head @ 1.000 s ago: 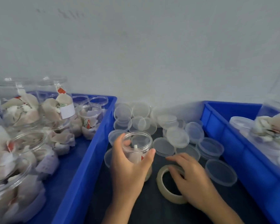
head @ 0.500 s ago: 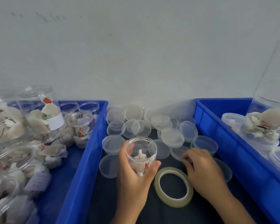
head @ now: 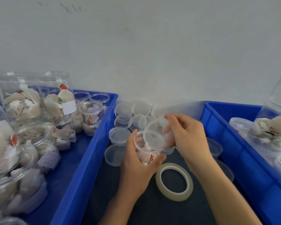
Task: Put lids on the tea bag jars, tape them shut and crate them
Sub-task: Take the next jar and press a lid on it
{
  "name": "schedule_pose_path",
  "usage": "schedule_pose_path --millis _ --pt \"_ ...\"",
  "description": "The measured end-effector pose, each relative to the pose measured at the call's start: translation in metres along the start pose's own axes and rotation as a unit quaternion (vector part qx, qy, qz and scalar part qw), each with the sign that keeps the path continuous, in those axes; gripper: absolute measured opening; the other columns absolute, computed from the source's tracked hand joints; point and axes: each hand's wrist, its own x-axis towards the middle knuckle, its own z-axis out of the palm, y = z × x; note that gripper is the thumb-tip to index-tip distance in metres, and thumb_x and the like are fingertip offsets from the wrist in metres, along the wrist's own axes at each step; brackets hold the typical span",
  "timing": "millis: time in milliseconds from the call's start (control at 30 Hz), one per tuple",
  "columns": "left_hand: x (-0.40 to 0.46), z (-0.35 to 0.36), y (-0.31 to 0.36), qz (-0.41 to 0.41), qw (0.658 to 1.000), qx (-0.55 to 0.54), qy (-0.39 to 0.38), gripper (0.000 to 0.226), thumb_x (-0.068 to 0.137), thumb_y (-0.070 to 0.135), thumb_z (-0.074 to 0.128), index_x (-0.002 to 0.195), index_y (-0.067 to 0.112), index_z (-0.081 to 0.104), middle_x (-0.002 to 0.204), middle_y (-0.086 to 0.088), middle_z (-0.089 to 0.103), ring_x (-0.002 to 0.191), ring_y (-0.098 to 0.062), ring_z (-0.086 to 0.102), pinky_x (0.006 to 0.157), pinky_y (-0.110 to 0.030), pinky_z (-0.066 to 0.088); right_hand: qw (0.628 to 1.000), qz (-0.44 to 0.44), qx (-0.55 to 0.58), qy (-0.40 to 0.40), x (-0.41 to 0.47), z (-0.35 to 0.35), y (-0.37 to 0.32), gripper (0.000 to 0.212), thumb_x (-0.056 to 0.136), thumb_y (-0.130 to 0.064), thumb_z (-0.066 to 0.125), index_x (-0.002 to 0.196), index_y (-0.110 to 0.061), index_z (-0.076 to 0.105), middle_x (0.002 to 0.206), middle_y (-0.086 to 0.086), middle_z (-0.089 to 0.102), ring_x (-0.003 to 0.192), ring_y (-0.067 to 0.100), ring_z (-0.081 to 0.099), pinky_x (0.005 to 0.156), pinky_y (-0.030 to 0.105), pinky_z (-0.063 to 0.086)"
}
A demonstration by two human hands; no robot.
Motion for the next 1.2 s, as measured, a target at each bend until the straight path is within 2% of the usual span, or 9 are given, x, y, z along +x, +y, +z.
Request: schedule_pose_path --millis 100,367,467,567,700,900,967,1067,1200 --pt "-0.001 -0.002 0.003 0.013 1.0 0.001 -0.005 0.098 0.068 0.047 0.097 0.147 0.051 0.04 0.135 0.033 0.06 0.123 0.013 0.059 0.089 -0.002 0.047 0.997 0.002 -0.074 -0.024 0.007 0.02 0.005 0.032 0.103 -0.034 0.062 0.078 -0.018 0.075 0.068 0.0 0.073 0.06 0.024 0.066 0.067 0.047 0.061" --pt "-0.001 -0.006 0.003 0.007 1.0 -0.002 -0.005 0.086 0.078 0.063 0.08 0.151 0.044 0.04 0.137 0.028 0.06 0.129 0.008 0.057 0.099 -0.011 0.049 0.994 -0.002 -0.091 -0.057 0.024 0.026 0.029 0.019 0.097 -0.029 0.064 0.083 -0.024 0.076 0.081 -0.011 0.074 0.076 0.007 0.066 0.069 0.033 0.056" --pt "0.0 -0.007 -0.001 -0.001 1.0 -0.003 -0.012 0.089 0.08 0.068 0.076 0.154 0.046 0.033 0.14 0.02 0.06 0.127 0.005 0.059 0.098 -0.016 0.052 0.99 0.0 -0.084 -0.109 0.019 0.028 0.034 0.02 0.098 -0.02 0.063 0.095 -0.035 0.076 0.09 -0.018 0.074 0.083 -0.001 0.068 0.071 0.025 0.053" --pt "-0.001 -0.009 -0.002 -0.003 1.0 0.006 -0.02 0.094 0.079 0.079 0.071 0.155 0.06 0.018 0.146 0.02 0.056 0.131 0.005 0.057 0.1 -0.021 0.053 0.993 -0.002 -0.036 -0.112 0.01 0.028 0.037 0.017 0.099 -0.022 0.067 0.103 -0.036 0.076 0.096 -0.013 0.077 0.089 0.007 0.073 0.081 0.039 0.063" --pt "-0.002 -0.01 -0.001 0.013 1.0 0.003 -0.025 0.091 0.081 0.079 0.07 0.153 0.063 0.017 0.148 0.025 0.05 0.133 0.01 0.051 0.102 -0.017 0.051 0.99 -0.03 0.066 -0.123 -0.011 0.022 0.036 0.019 0.102 -0.038 0.061 0.11 -0.033 0.077 0.112 -0.006 0.077 0.107 0.013 0.073 0.095 0.048 0.06" --pt "-0.001 -0.009 -0.002 0.006 1.0 0.0 -0.029 0.093 0.086 0.072 0.074 0.159 0.057 0.017 0.154 0.016 0.051 0.138 -0.006 0.055 0.107 -0.045 0.055 0.974 -0.095 0.139 -0.149 -0.04 0.024 0.029 0.037 0.113 -0.034 0.039 0.134 -0.031 0.069 0.13 -0.006 0.071 0.127 0.016 0.065 0.106 0.034 0.052" --pt "0.0 -0.008 -0.003 0.012 0.999 0.004 -0.035 0.088 0.091 0.067 0.073 0.16 0.05 0.022 0.147 0.014 0.058 0.131 -0.009 0.061 0.098 -0.043 0.06 0.977 -0.127 0.053 -0.165 -0.043 0.028 0.026 0.036 0.11 -0.044 0.044 0.139 -0.04 0.064 0.135 -0.016 0.068 0.133 0.012 0.059 0.111 0.04 0.048" --pt "-0.001 -0.001 -0.001 0.024 0.999 -0.013 -0.023 0.079 0.09 0.073 0.067 0.153 0.033 0.041 0.135 0.016 0.064 0.124 -0.004 0.065 0.092 -0.022 0.057 0.959 -0.194 -0.157 -0.138 -0.046 0.03 0.028 0.042 0.103 -0.054 0.048 0.144 -0.048 0.058 0.151 -0.027 0.052 0.146 0.001 0.041 0.122 0.049 0.031" --pt "-0.002 -0.004 0.001 0.015 0.999 -0.017 -0.027 0.089 0.086 0.074 0.07 0.159 0.043 0.029 0.146 0.024 0.057 0.13 0.005 0.059 0.093 -0.013 0.054 0.964 -0.207 -0.119 -0.12 -0.048 0.027 0.035 0.039 0.097 -0.04 0.063 0.136 -0.042 0.067 0.164 -0.012 0.04 0.156 0.003 0.026 0.122 0.042 0.035"
